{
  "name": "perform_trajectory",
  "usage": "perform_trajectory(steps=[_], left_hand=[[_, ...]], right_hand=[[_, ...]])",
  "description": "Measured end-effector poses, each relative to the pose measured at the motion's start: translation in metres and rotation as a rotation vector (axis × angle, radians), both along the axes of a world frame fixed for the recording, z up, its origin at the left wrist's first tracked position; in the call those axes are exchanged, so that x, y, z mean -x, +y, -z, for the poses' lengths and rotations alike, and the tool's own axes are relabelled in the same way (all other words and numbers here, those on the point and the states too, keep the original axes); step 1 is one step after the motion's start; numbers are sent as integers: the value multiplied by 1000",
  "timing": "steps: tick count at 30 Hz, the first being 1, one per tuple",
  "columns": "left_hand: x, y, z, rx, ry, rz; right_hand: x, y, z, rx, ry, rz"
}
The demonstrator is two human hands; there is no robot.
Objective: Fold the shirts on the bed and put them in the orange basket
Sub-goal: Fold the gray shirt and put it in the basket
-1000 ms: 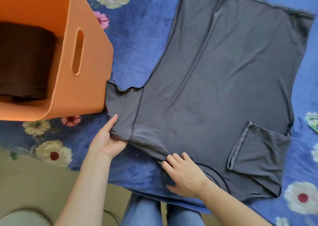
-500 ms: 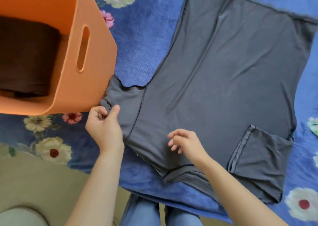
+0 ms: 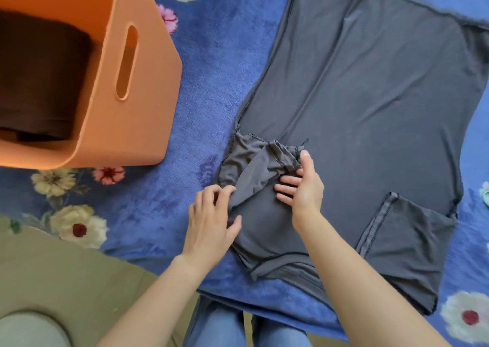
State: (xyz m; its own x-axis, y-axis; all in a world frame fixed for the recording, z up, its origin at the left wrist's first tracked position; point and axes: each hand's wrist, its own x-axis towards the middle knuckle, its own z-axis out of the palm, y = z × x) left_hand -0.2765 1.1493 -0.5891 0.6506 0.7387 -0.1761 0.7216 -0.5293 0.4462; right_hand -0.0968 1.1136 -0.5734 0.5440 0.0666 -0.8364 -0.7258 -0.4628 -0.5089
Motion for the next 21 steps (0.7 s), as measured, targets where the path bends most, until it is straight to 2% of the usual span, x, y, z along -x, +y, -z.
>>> perform_trajectory(steps=[3, 6, 9, 12, 15, 18, 19, 21], left_hand=[[-4, -4, 2, 66, -45, 26], [-6, -4, 2, -14, -106, 137], [1, -3, 1, -134, -105, 333], [17, -1, 2, -189, -76, 400], [31, 5, 1, -120, -95, 264], [37, 3, -4, -140, -88, 244], [37, 0, -4, -160, -71, 264], [36, -7, 0, -195, -4, 283]], right_hand=[[0, 13, 0, 108, -46, 11], [-5, 30, -1, 165, -9, -42], [-6, 40, -1, 233, -29, -226], [-4, 27, 8, 285, -185, -420], [-7, -5, 11, 199, -249, -181], [-6, -30, 7, 148, -176, 5], [-3, -32, 4, 135, -190, -23], [6, -24, -2, 128, -344, -231]])
